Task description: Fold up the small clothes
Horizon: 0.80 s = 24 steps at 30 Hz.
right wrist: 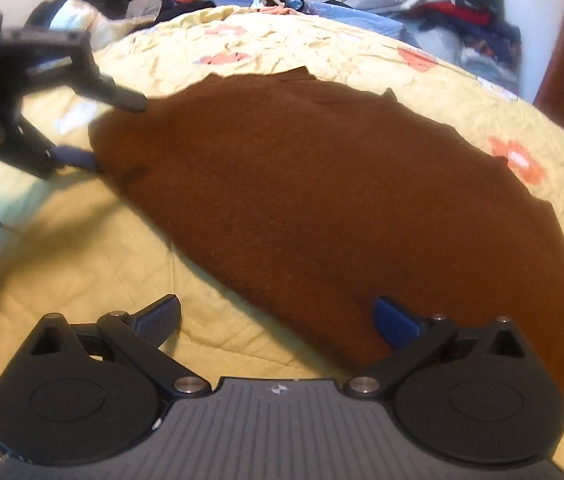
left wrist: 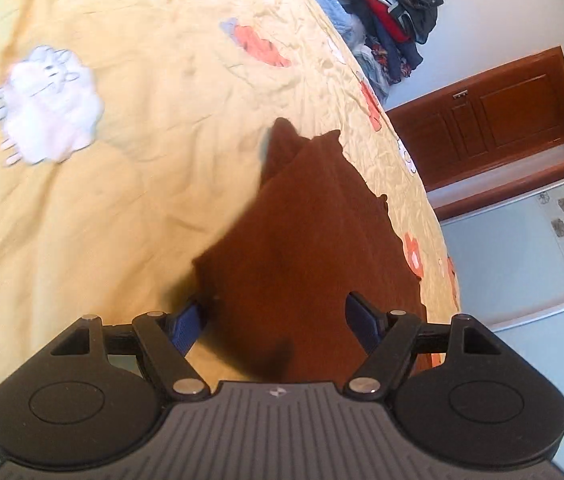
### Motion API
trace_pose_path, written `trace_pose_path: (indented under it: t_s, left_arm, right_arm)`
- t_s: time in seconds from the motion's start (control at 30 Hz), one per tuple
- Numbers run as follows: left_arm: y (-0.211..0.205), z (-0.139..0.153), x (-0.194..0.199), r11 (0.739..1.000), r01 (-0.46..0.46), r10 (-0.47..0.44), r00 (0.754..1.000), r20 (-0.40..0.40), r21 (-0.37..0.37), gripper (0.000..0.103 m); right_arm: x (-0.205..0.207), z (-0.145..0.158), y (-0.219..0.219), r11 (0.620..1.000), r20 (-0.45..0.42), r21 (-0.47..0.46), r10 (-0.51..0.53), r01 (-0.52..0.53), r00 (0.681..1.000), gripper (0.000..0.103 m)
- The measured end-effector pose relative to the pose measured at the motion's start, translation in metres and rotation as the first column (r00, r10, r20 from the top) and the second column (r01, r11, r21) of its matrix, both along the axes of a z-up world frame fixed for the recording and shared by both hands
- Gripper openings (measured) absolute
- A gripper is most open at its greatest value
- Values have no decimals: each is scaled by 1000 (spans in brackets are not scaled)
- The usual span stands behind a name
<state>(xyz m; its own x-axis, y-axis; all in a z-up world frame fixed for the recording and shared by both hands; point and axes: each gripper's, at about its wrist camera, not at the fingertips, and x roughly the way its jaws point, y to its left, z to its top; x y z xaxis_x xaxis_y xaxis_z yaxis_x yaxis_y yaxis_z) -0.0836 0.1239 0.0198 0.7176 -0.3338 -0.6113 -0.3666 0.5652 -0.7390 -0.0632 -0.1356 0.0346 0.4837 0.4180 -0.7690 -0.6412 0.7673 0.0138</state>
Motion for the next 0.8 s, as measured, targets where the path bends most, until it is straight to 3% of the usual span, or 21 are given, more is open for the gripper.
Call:
trace_pose_path:
  t_s: [0.03, 0.07, 0.1, 0.13, 0.2, 0.27, 0.3, 0.37, 0.43, 0.47, 0.53, 0.6, 0.63, 0.73, 0.77, 0.8]
  left_arm:
    - [-3, 3, 6, 999, 18, -18, 1000, 3, 37, 74]
    - [-9, 6, 12, 995, 26, -26, 1000, 1, 95, 58]
    - [-15, 9, 20, 984, 41, -38, 999, -19, 175, 16]
    - [-18, 15, 24, 961, 74, -67, 997, -34, 268, 12]
    - [-25, 21, 17, 920, 101, -103, 995, -14, 378, 12]
    - [-40, 32, 13, 850, 137, -166, 986, 13, 508, 12]
    - [-53, 40, 9, 786, 147, -206, 978, 31, 600, 12]
    - [-84, 51, 1, 610, 151, -304, 951, 54, 778, 12]
    - [-112, 52, -3, 447, 153, -392, 919, 39, 881, 12]
    - [-123, 50, -3, 387, 154, -427, 904, 29, 909, 12]
    - [-140, 47, -1, 299, 161, -477, 879, 1, 941, 12]
    - [-152, 43, 0, 242, 165, -511, 859, -19, 956, 12]
    - [-156, 42, -1, 219, 166, -525, 851, -27, 961, 12]
    - [-165, 40, -1, 180, 172, -554, 831, -45, 968, 12]
    - [-166, 39, -1, 179, 179, -559, 828, -49, 967, 12]
    - [-166, 38, 1, 173, 185, -563, 824, -57, 967, 12]
  right_arm:
    - [1, 6, -3, 999, -15, 39, -22, 22, 1000, 102]
    - [8, 12, -5, 995, -31, 89, -44, 46, 999, 102]
    - [16, 19, -8, 987, -51, 145, -66, 73, 997, 102]
    - [25, 27, -11, 974, -78, 200, -87, 101, 993, 102]
    - [47, 40, -14, 941, -147, 302, -110, 151, 983, 103]
    - [70, 49, -12, 906, -226, 386, -90, 174, 970, 103]
    - [81, 52, -8, 891, -262, 420, -63, 173, 963, 103]
    - [106, 53, 8, 875, -322, 455, -13, 167, 947, 103]
    - [134, 50, 33, 885, -387, 433, 13, 169, 922, 103]
    - [148, 48, 46, 895, -418, 410, 16, 173, 908, 103]
    - [168, 44, 75, 920, -467, 365, 48, 144, 883, 103]
    - [174, 39, 107, 953, -485, 291, 74, 81, 872, 102]
    - [173, 40, 119, 971, -465, 233, 71, 44, 882, 101]
    - [172, 34, 146, 997, -389, 59, 71, -52, 918, 89]
    - [173, 29, 147, 997, -396, 35, 79, -71, 915, 74]
    - [175, 24, 144, 996, -408, 23, 85, -83, 909, 47]
